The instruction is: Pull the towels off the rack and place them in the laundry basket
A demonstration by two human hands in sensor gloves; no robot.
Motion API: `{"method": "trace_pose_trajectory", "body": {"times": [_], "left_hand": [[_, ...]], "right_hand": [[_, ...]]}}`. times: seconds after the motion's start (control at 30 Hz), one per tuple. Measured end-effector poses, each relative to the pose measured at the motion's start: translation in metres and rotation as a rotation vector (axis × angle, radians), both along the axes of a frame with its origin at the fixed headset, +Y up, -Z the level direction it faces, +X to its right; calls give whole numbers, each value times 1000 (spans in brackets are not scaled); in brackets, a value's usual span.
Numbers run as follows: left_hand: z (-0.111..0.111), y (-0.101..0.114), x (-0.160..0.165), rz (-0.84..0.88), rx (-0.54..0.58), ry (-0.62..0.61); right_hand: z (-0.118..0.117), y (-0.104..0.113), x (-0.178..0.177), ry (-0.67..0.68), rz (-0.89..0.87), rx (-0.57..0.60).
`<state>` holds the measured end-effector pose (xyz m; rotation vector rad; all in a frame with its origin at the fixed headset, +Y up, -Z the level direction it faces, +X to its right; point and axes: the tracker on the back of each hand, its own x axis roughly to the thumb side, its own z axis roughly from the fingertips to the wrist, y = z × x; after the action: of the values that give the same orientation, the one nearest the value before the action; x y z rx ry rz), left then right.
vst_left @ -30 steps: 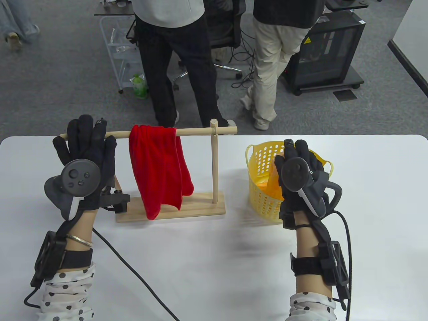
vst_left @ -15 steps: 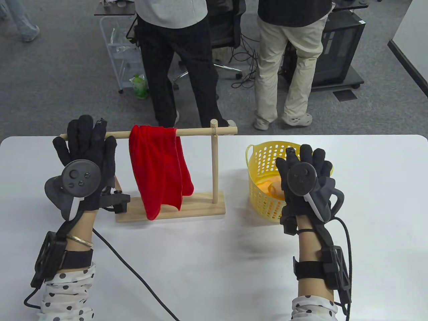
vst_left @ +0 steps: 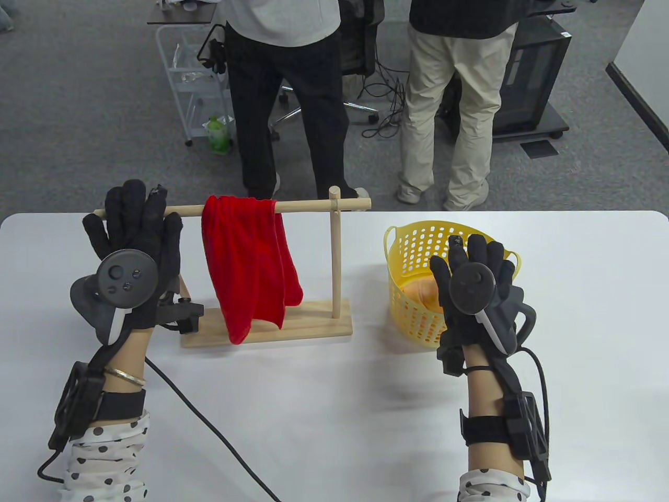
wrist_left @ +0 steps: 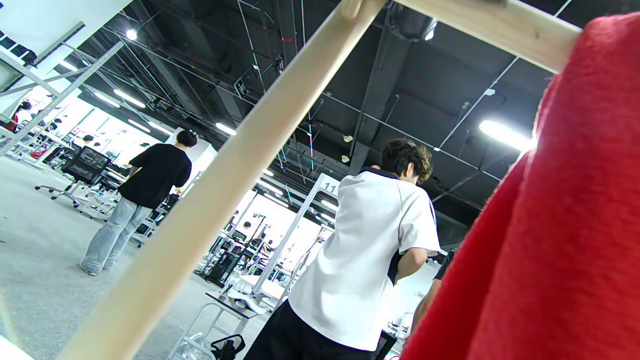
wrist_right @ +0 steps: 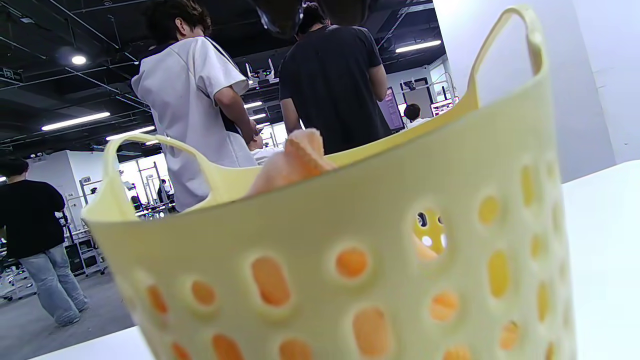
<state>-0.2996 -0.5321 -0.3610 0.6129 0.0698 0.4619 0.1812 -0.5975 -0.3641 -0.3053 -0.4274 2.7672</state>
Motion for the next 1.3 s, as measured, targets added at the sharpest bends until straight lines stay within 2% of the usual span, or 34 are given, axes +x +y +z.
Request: {"method": "trace_pose_trajectory", "body": {"times": [0.17,0.33,0.5,0.63,0.77,1.07,1.3], "left_hand": [[0,0,0,0,0,0],[-1,0,0,2,-1,2],[0,0,1,-2,-1,5],[0,0,1,-5,-3,7],[0,0,1,-5,-1,6],[0,0,1,-3,2,-1],[0,0,1,-6,6,-4]], "right_hand": [[3,3,-3,19,-6,32],[12,29,-22,88,-6,145],[17,66,-62,193,55,283],[19,94,-106,279,133,370],[17,110,-146,351,146,389],[14,117,-227,466,142,379],[12,111,-268,498,148,338]]}}
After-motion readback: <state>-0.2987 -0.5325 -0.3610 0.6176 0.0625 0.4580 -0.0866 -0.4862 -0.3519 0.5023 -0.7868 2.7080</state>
